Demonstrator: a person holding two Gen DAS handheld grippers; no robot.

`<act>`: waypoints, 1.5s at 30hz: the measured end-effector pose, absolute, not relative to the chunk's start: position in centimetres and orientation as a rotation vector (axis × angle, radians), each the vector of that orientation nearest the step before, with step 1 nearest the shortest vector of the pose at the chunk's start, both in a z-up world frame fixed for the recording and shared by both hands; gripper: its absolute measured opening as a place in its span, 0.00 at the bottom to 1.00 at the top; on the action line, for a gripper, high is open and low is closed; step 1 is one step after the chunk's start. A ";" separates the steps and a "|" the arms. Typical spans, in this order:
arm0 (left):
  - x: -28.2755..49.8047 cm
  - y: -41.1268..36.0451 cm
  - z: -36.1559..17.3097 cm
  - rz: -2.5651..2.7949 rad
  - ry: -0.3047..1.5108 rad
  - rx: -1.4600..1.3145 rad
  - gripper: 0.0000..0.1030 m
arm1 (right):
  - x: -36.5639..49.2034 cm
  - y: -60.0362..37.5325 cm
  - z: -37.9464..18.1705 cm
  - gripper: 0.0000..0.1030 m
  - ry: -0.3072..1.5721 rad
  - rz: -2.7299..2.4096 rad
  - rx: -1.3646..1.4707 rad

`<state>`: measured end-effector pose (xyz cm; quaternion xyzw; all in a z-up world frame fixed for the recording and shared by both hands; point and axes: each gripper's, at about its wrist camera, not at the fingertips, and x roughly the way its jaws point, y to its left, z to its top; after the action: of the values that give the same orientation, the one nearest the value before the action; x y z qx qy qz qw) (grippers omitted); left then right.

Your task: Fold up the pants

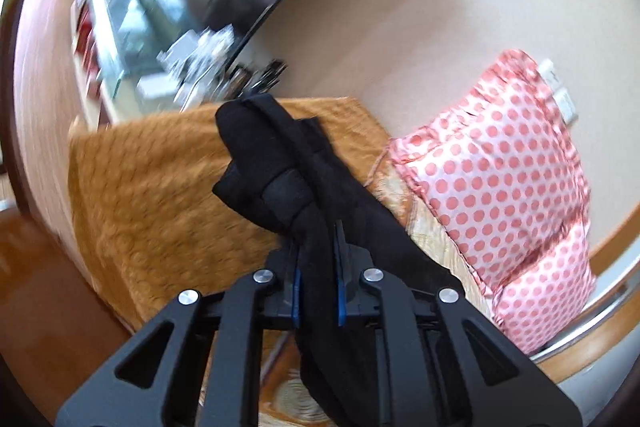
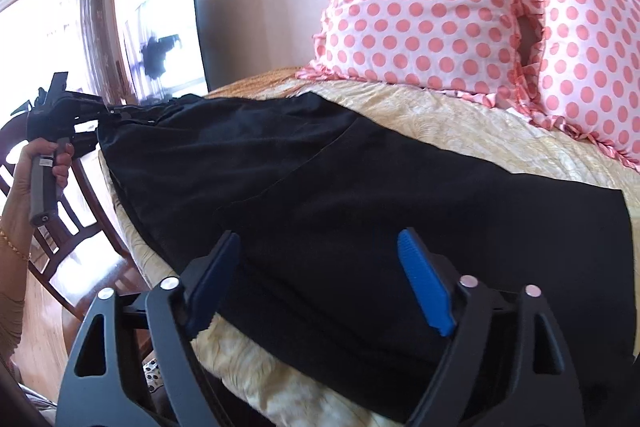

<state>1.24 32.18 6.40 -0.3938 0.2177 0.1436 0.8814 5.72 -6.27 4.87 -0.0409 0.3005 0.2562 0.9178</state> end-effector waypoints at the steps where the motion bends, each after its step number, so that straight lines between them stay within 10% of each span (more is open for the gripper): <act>1: 1.5 31.1 7.9 0.280 0.440 -0.764 0.10 | 5.4 -7.2 5.1 0.87 0.616 0.531 -0.060; 16: 8.3 5.7 20.0 -0.290 0.454 -0.272 0.09 | 1.7 -22.1 6.4 0.93 0.533 0.262 0.232; 26: 9.9 -10.6 8.0 -0.578 0.821 -0.175 0.08 | -0.8 -28.8 3.9 0.93 0.558 0.104 0.337; 45: 5.7 -16.0 6.0 -0.660 0.646 0.025 0.08 | -1.7 -30.6 4.0 0.94 0.531 0.041 0.331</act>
<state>5.68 -15.99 6.01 0.0121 0.3115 -0.3186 0.8952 -1.66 -30.56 3.98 0.1630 0.2613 0.0202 0.9512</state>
